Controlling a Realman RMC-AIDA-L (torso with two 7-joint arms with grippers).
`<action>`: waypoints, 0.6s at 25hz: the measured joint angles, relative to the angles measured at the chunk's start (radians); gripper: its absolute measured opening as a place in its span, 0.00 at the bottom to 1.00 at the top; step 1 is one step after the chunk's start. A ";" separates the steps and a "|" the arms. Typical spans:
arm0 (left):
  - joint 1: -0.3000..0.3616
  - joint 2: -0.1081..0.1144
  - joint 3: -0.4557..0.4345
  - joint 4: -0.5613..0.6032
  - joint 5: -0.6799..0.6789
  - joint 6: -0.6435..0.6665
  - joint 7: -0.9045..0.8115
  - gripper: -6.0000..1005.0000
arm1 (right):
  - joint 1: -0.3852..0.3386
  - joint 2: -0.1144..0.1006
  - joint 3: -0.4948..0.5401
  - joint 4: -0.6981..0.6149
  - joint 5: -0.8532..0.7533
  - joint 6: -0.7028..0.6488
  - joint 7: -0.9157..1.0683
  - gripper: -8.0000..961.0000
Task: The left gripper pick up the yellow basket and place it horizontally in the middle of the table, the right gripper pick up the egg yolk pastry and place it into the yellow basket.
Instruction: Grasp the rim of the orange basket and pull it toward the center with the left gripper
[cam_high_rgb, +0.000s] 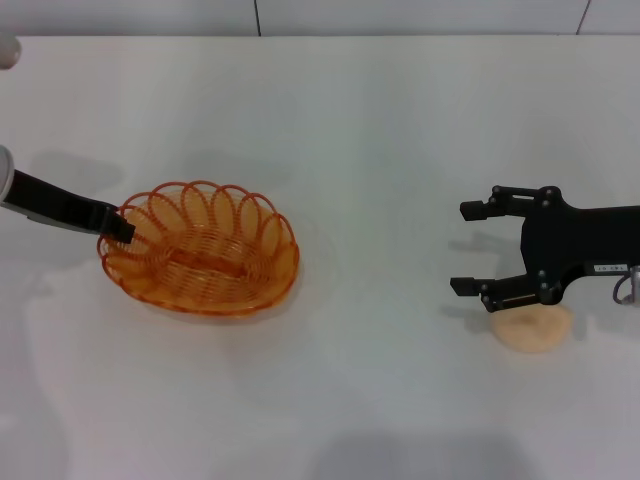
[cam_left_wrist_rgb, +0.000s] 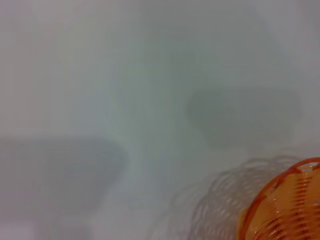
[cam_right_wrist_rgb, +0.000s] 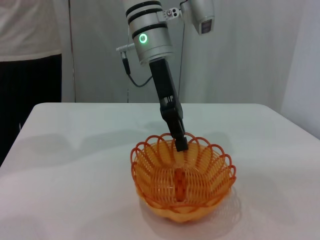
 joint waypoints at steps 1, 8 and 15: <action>0.000 -0.001 0.000 0.000 -0.001 0.000 0.000 0.20 | 0.000 0.000 0.000 0.000 0.000 0.000 0.000 0.90; 0.010 -0.004 -0.004 0.009 -0.073 0.031 -0.011 0.09 | 0.000 -0.001 0.000 -0.005 0.004 0.000 0.001 0.90; 0.015 -0.018 0.000 0.048 -0.163 0.104 -0.119 0.08 | -0.004 -0.005 0.000 -0.032 0.006 0.000 0.001 0.90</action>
